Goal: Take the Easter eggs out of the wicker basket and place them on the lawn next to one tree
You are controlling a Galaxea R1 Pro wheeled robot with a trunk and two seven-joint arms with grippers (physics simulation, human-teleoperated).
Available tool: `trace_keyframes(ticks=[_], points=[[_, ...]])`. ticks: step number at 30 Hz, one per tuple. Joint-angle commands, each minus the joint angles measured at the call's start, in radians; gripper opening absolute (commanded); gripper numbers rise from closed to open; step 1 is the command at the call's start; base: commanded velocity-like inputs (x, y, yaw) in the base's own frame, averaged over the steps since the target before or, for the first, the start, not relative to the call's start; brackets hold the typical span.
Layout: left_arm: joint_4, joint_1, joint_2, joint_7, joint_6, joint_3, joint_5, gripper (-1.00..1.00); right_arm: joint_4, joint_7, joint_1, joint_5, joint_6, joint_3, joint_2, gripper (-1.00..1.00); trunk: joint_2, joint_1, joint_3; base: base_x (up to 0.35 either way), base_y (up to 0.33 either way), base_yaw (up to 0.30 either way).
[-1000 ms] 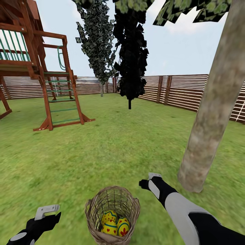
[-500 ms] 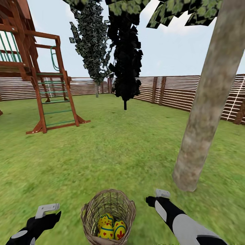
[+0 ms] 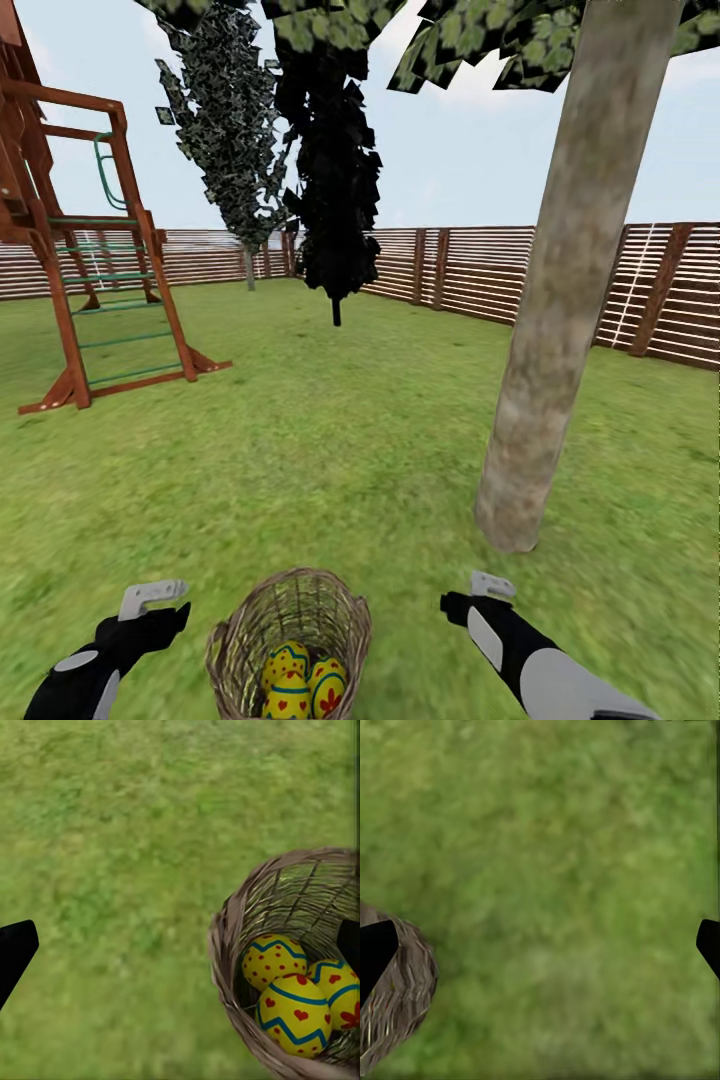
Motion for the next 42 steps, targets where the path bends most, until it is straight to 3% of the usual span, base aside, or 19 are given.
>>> trace_keyframes(ticks=[1, 7, 12, 15, 23, 28, 34, 37, 41, 42], points=[[0.008, -0.003, 0.0, -0.004, 0.002, -0.002, -0.001, 1.0, -0.002, -0.003, 0.004, -0.007, -0.01, -0.007, 0.001, 1.0, 0.007, -0.004, 0.002, 0.0, 0.0, -0.044], [0.105, -0.038, -0.001, -0.005, -0.013, -0.031, -0.001, 1.0, 0.0, -0.006, 0.014, -0.006, -0.045, -0.012, 0.001, 1.0, 0.049, -0.027, 0.021, 0.0, 0.0, -0.017], [0.269, -0.118, -0.002, -0.003, -0.059, -0.111, 0.0, 1.0, 0.0, -0.011, 0.03, -0.005, -0.052, -0.013, 0.0, 1.0, 0.084, -0.046, 0.037, 0.0, 0.0, -0.003], [0.328, -0.153, -0.005, -0.003, -0.069, -0.13, 0.003, 1.0, -0.001, -0.012, 0.035, -0.005, -0.053, -0.013, 0.0, 1.0, 0.105, -0.058, 0.046, 0.0, 0.0, 0.0], [0.354, -0.189, -0.012, -0.002, -0.063, -0.151, 0.005, 1.0, 0.002, -0.013, 0.039, -0.003, -0.094, -0.011, 0.001, 1.0, 0.161, -0.088, 0.071, 0.0, 0.0, 0.0], [0.363, -0.233, -0.014, -0.003, -0.053, -0.16, 0.002, 1.0, 0.004, -0.013, 0.04, -0.003, -0.103, -0.011, 0.001, 1.0, 0.196, -0.108, 0.087, 0.0, 0.0, 0.0], [0.439, -0.31, -0.018, -0.002, -0.032, -0.181, 0.001, 1.0, 0.007, -0.013, 0.042, -0.003, -0.106, -0.011, 0.001, 1.0, 0.238, -0.131, 0.106, 0.0, 0.0, 0.0], [0.549, -0.378, -0.022, -0.003, -0.03, -0.185, 0.002, 1.0, 0.008, -0.013, 0.042, -0.003, -0.106, -0.011, 0.001, 1.0, 0.259, -0.142, 0.115, 0.0, 0.0, 0.0], [0.829, -0.532, -0.046, -0.003, -0.042, -0.185, 0.009, 1.0, 0.01, -0.013, 0.043, -0.002, -0.108, -0.011, 0.001, 1.0, 0.287, -0.157, 0.128, 0.0, 0.0, 0.0], [0.866, -0.55, -0.052, -0.002, -0.043, -0.185, 0.011, 1.0, 0.011, -0.013, 0.043, -0.002, -0.108, -0.011, 0.001, 1.0, 0.294, -0.161, 0.131, 0.0, 0.0, 0.0]])
